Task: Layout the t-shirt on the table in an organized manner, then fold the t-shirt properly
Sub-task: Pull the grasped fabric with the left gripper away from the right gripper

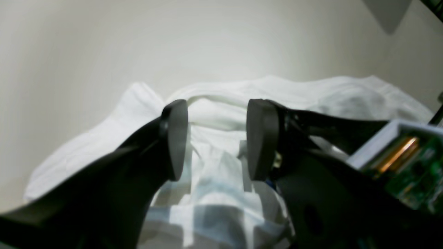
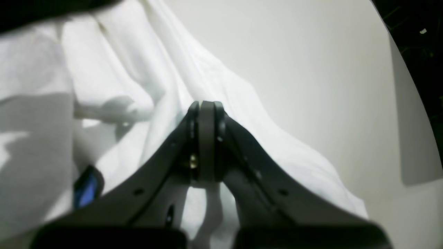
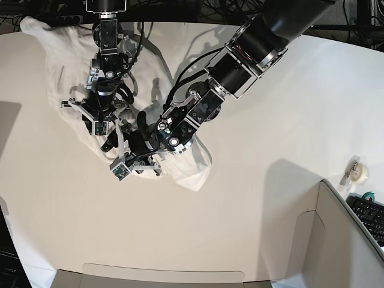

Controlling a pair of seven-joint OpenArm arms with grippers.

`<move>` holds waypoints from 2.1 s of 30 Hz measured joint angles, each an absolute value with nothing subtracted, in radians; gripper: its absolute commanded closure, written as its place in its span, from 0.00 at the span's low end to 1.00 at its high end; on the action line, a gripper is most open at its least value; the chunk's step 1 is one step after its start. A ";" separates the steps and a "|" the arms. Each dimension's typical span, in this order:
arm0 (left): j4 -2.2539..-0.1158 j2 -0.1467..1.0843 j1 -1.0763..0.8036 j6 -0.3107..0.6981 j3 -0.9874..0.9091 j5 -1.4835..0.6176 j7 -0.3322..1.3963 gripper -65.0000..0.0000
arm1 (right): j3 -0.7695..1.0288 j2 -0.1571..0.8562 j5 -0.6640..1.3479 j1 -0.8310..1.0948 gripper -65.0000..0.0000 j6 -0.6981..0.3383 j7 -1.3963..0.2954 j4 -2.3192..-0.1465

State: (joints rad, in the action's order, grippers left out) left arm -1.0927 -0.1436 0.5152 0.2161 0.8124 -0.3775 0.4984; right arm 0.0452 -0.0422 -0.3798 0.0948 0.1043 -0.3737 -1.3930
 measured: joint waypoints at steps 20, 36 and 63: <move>-1.093 -0.076 0.480 0.216 0.823 -0.378 0.497 0.59 | 0.045 -0.039 -0.380 0.096 1.00 0.099 -0.371 -1.393; -1.110 -0.073 0.437 0.215 0.823 -0.377 0.507 0.99 | 0.045 -0.039 -0.380 0.093 1.00 0.099 -0.372 -1.393; -1.729 0.207 0.237 0.218 0.292 -0.376 0.731 0.98 | 0.328 0.051 -0.304 0.049 1.00 0.027 -0.435 -1.385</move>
